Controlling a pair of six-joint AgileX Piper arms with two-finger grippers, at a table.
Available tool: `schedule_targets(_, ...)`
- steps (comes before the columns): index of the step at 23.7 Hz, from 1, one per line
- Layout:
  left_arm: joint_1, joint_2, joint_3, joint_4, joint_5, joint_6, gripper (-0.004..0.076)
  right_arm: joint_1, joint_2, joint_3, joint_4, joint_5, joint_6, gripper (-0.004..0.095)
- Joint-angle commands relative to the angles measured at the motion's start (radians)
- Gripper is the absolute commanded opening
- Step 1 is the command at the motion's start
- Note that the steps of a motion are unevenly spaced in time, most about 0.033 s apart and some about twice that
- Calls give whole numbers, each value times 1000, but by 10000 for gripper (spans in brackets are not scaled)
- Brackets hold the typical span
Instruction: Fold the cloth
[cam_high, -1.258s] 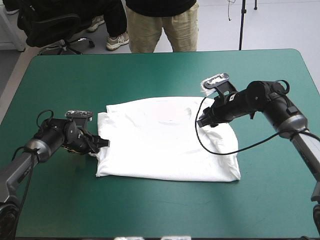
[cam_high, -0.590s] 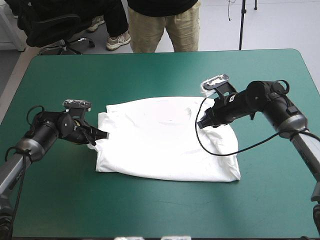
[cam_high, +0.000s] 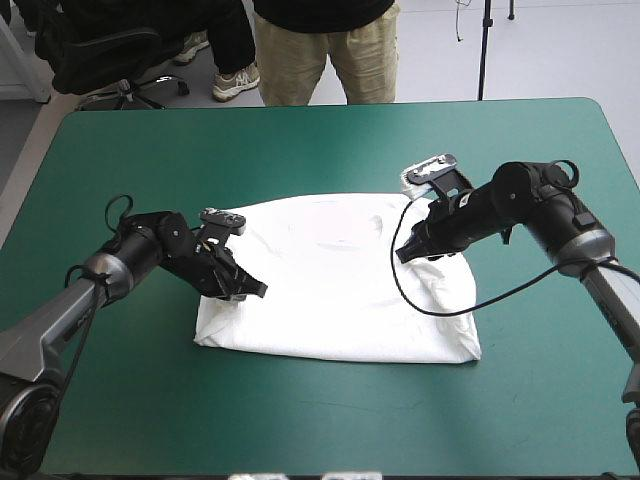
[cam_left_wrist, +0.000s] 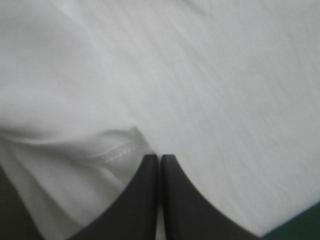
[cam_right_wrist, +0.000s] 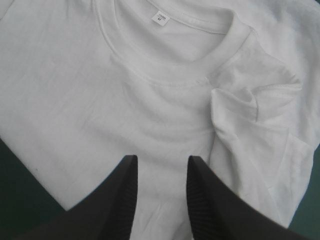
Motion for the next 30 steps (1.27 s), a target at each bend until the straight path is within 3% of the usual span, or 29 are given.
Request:
schedule_targets(1,-22,21,-23,-6,-39,5,-17,-4,-41,-28,28,-13,-1,308)
schedule_targets(3,-25,58,-23,26,-38,9,1,-4,-47,-28,28,-11,-1,308)
schedule_targets(4,-25,60,-23,47,-48,9,49,-4,-56,-28,28,-23,-1,308)
schedule_targets(7,-25,-9,-48,53,-37,9,267,-4,-120,-28,28,-68,-1,309)
schedule_targets(9,-25,-90,-61,53,-3,-3,394,-5,-166,-28,11,-30,-3,318)
schedule_targets(12,-25,-222,-59,118,85,-45,401,-5,-210,3,-74,73,40,364)
schedule_targets(16,-25,-376,77,349,90,-238,401,-5,-313,172,-188,20,128,374)
schedule_targets(17,-25,-419,167,429,67,-327,401,-5,-350,247,-206,-9,158,374)
schedule_targets(21,-25,-431,302,364,-21,-366,401,-5,-418,361,-181,-77,186,374)
schedule_targets(26,-25,-400,335,239,-157,-351,401,-5,-431,391,-179,-90,186,374)
schedule_targets(30,-25,-361,335,234,-189,-344,401,-5,-431,391,-179,-93,186,374)
